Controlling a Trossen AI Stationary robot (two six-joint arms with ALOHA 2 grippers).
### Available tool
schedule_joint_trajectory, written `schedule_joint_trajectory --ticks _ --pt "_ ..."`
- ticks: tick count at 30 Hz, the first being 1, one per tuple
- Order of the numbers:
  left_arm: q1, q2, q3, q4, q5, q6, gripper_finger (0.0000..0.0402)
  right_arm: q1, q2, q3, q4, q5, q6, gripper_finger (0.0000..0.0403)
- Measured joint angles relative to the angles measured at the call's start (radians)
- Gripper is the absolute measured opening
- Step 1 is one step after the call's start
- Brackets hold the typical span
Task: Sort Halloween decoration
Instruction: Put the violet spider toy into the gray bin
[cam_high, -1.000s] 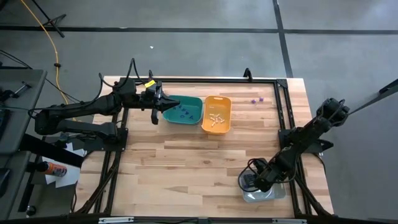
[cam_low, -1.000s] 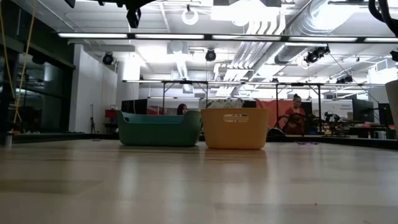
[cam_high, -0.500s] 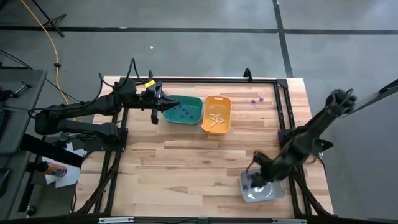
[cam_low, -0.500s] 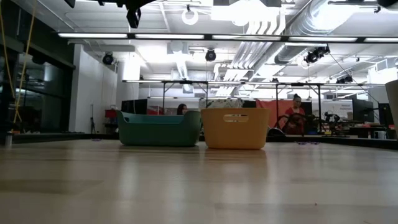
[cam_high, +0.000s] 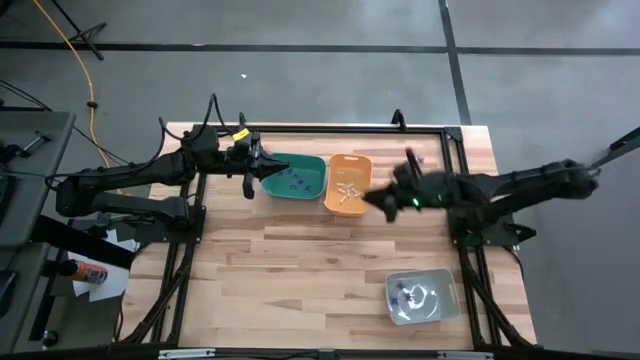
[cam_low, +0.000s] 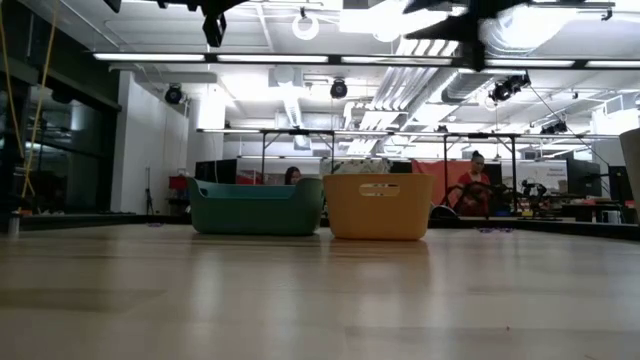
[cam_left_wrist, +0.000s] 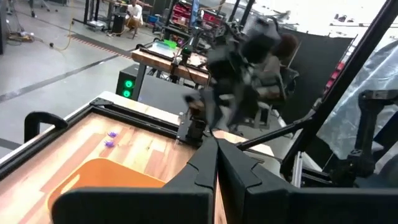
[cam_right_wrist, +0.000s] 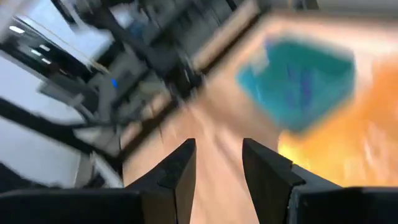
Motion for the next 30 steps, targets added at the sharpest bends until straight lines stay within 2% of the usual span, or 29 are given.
schedule_joint_trajectory --ticks 5,9,16,26,30 --pt "0.0 0.0 0.0 0.018 -0.035 0.001 0.0 -0.198 0.091 0.0 0.393 -0.204 -0.257 0.0126" --pt "0.001 0.0 0.0 0.033 -0.062 0.001 0.0001 -0.274 0.14 0.0 0.574 -0.282 -0.361 0.0126" --pt "0.001 0.0 0.0 0.044 -0.064 0.003 0.0001 -0.295 0.168 0.0 0.652 -0.305 -0.48 0.0126" --pt "0.001 0.0 0.0 0.035 -0.089 0.1 0.0003 -0.294 0.165 0.0 0.662 -0.305 -0.48 0.0126" --pt "0.001 0.0 0.0 0.034 -0.089 0.128 0.0022 -0.294 0.165 0.0 0.67 -0.305 -0.476 0.0126"
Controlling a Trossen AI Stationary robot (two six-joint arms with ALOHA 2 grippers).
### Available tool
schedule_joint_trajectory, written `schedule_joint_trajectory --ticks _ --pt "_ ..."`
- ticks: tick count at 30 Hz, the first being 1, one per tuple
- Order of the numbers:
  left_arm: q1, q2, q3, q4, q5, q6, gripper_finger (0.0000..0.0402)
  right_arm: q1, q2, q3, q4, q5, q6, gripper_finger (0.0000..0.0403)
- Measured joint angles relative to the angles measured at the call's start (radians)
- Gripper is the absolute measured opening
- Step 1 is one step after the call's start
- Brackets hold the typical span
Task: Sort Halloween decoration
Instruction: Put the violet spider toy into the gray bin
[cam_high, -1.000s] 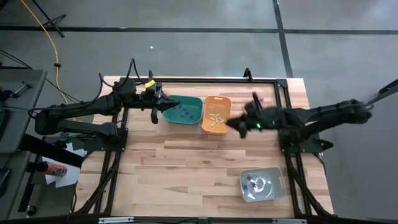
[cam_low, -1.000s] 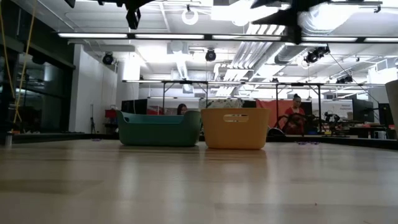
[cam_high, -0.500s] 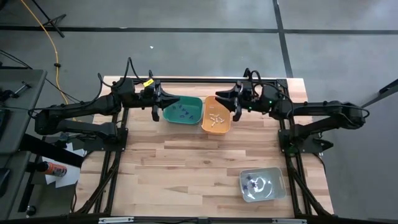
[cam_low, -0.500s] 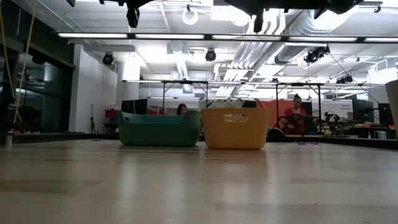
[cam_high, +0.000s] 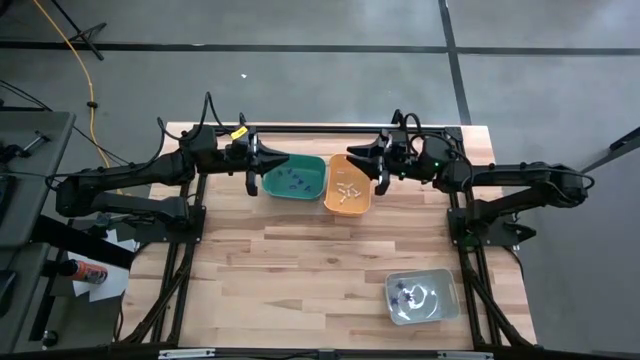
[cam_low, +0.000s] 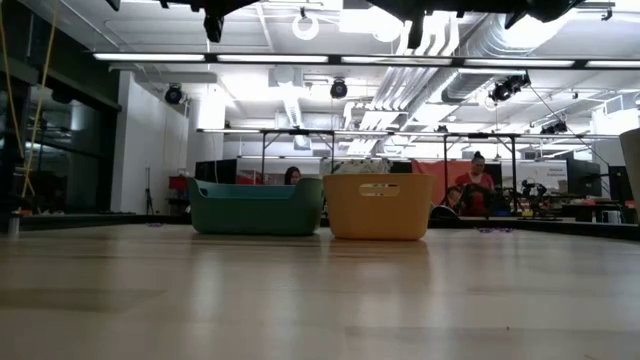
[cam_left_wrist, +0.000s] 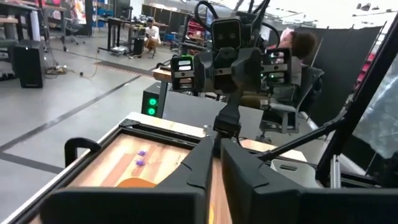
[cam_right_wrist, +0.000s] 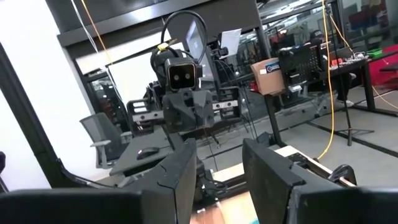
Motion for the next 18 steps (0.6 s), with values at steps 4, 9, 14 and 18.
schedule_joint_trajectory --ticks 4,9,14,18 --pt "0.0 0.0 0.0 -0.002 -0.001 0.024 0.0057 0.0 0.0 0.0 0.004 -0.001 0.022 0.0126" --pt "0.0 0.0 0.0 -0.003 -0.026 0.026 0.0103 0.008 0.0 0.0 0.005 -0.001 0.022 0.0126" --pt "0.0 0.0 0.0 -0.002 -0.027 0.026 0.0127 0.013 0.0 0.0 0.004 -0.001 0.016 0.0126" --pt "0.001 0.0 0.0 0.002 -0.027 0.026 0.0131 0.013 0.0 0.0 0.004 -0.016 -0.037 0.0121"
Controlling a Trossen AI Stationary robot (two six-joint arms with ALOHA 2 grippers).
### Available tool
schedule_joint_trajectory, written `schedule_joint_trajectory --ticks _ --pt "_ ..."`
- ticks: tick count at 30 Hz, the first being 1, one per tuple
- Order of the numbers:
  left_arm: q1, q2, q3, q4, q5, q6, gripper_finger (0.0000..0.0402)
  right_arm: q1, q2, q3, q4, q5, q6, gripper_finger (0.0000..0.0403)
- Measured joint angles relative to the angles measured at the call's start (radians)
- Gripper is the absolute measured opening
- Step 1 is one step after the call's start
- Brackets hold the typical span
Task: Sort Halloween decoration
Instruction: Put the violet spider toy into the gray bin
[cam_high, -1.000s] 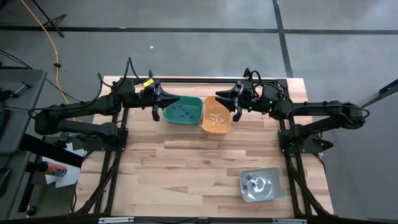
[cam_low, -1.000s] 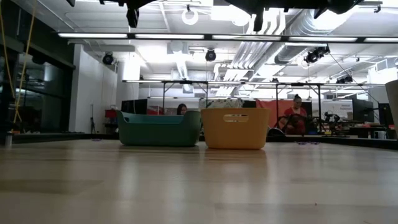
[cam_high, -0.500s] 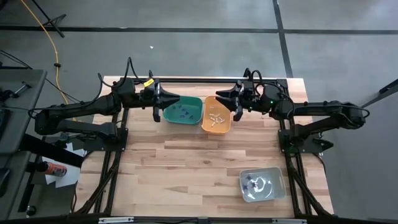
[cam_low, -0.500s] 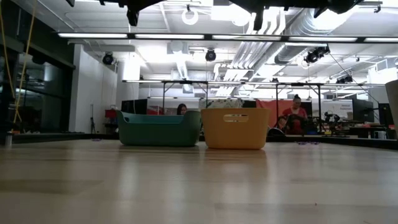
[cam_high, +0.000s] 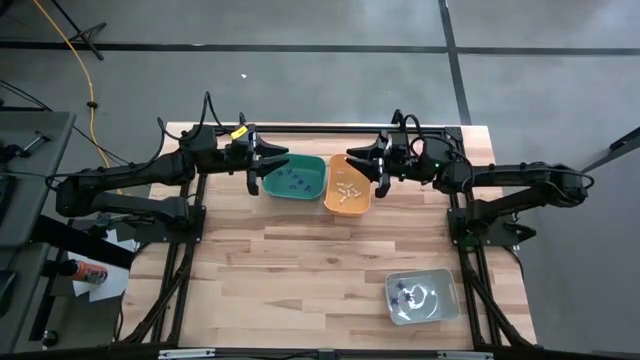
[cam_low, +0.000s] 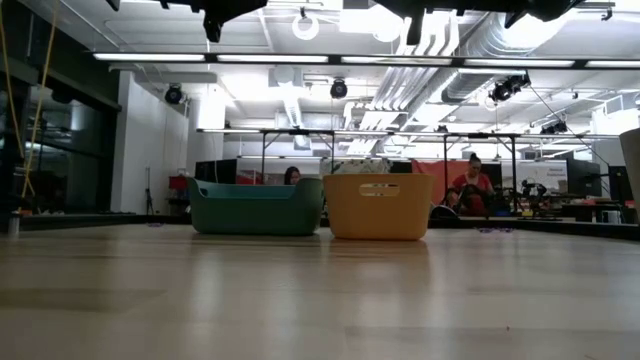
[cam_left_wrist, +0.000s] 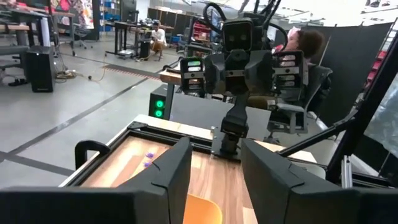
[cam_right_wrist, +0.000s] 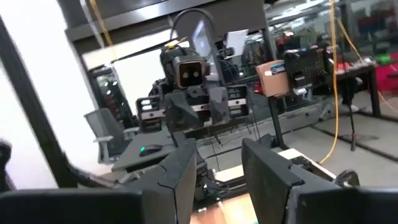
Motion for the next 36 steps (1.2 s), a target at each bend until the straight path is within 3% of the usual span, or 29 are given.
schedule_joint_trajectory --ticks 9,33,36 --pt "0.006 0.0 0.0 0.0 0.0 0.0 0.0131 0.0 0.0 0.0 -0.022 -0.017 -0.072 0.0007" --pt "0.006 0.0 0.0 -0.001 0.0 -0.004 0.0131 0.0 0.0 0.0 -0.084 -0.046 -0.023 0.0" --pt "0.005 0.0 0.0 -0.003 0.001 -0.121 0.0131 0.0 0.0 0.0 -0.084 -0.046 -0.008 0.0"
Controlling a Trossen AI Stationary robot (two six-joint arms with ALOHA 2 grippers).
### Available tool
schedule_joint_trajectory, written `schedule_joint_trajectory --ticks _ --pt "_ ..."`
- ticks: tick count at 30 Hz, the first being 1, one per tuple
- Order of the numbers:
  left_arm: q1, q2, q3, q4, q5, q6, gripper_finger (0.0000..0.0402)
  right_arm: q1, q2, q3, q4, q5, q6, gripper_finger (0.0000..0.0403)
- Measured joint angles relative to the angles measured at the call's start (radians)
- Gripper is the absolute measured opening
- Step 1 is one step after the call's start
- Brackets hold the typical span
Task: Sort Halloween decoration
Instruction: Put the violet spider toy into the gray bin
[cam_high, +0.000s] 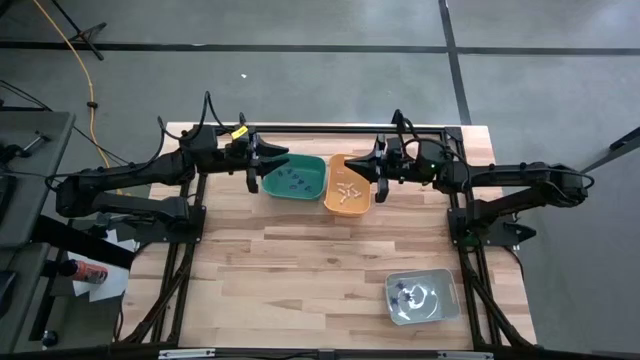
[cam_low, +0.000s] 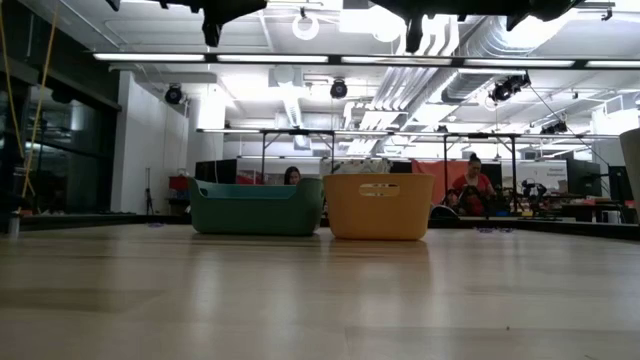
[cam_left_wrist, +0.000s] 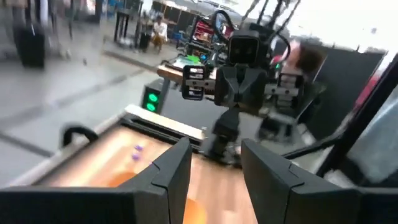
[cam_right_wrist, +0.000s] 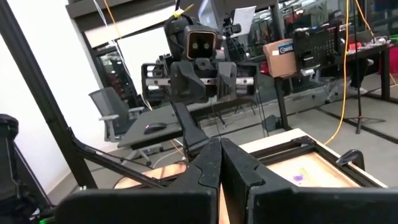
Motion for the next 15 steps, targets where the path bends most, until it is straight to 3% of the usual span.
schedule_joint_trajectory --ticks 3,5,8,11,15 --pt "0.01 0.022 0.069 -0.14 0.028 -0.087 0.0131 0.0 0.0 0.0 0.0 0.0 0.016 0.0" --pt "0.037 0.05 0.179 -0.401 0.008 -0.045 0.0131 0.0 0.0 0.0 0.001 0.0 0.009 0.0" --pt "0.105 0.147 0.369 -0.802 -0.198 -0.01 0.0131 -0.019 0.007 0.0 0.001 0.001 0.023 0.0" --pt "0.206 0.26 0.459 -1.101 -0.389 -0.071 0.0131 -0.04 0.02 0.0 0.005 0.001 0.07 0.0" --pt "0.344 0.365 0.425 -1.263 -0.423 -0.123 0.0131 -0.047 0.034 0.0 0.001 -0.007 0.095 0.0"
